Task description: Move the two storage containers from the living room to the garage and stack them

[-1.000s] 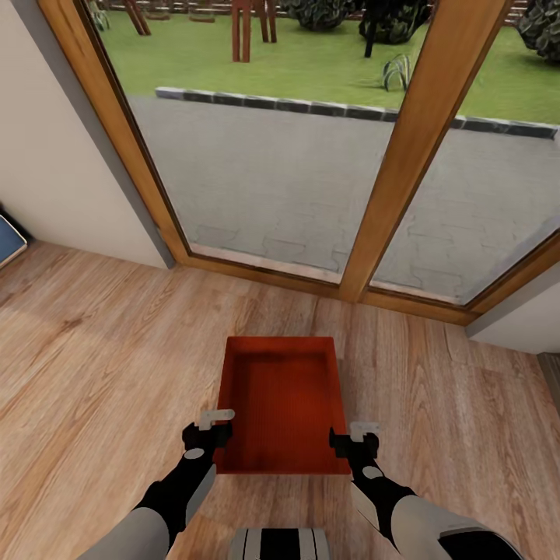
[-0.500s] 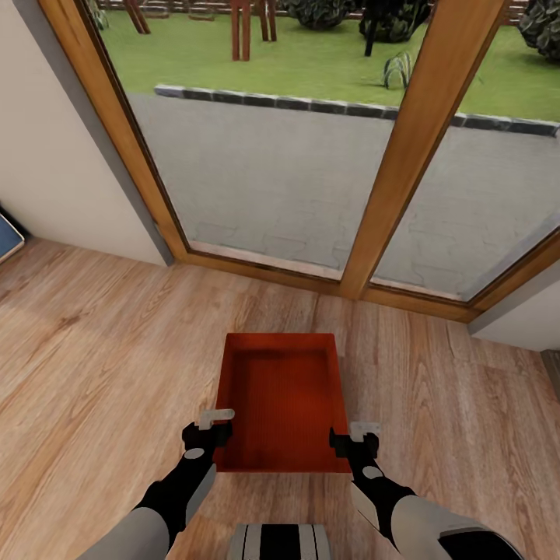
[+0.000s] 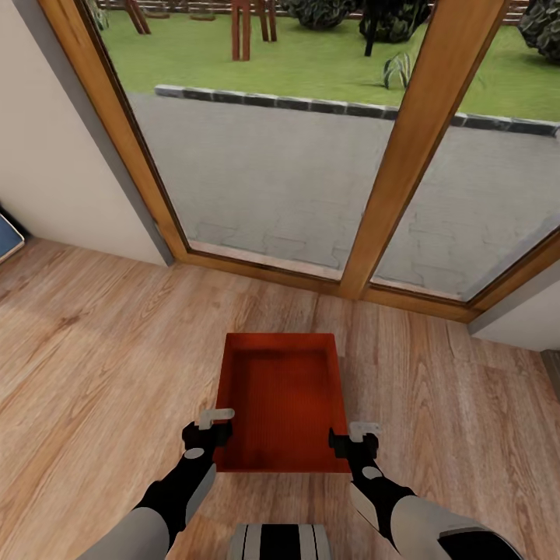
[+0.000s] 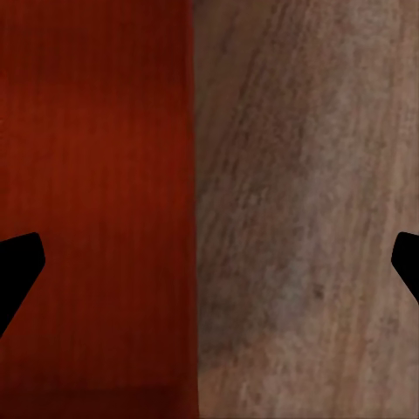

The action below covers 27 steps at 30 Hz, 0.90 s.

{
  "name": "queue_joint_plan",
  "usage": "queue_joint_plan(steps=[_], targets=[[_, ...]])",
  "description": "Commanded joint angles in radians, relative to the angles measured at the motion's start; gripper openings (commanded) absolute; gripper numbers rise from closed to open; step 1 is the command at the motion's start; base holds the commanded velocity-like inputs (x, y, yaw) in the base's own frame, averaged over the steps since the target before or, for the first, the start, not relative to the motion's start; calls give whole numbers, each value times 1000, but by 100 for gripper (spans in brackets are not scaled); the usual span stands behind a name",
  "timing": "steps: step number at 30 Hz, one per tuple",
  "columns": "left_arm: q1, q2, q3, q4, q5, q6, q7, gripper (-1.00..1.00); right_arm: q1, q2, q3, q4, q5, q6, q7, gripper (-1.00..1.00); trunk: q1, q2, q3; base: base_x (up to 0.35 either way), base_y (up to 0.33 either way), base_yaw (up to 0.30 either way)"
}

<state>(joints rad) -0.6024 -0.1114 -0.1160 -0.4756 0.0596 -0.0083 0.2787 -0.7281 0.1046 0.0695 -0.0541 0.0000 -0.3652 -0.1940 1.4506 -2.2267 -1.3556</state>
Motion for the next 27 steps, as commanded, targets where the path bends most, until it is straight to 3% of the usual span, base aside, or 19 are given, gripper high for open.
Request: queue_joint_plan(steps=[1,22,27], targets=[[0,1,-8,0,6,-1,8,100,-1,1,7,1,0,-1,-7,100,0,0,-1,0,0,0],[0,1,-7,0,6,-1,8,100,-1,1,7,2,-1,0,-7,100,0,0,-1,0,0,0],[0,1,-7,0,6,-1,8,100,-1,1,7,2,-1,0,-7,100,19,-35,-16,0,0,0]])
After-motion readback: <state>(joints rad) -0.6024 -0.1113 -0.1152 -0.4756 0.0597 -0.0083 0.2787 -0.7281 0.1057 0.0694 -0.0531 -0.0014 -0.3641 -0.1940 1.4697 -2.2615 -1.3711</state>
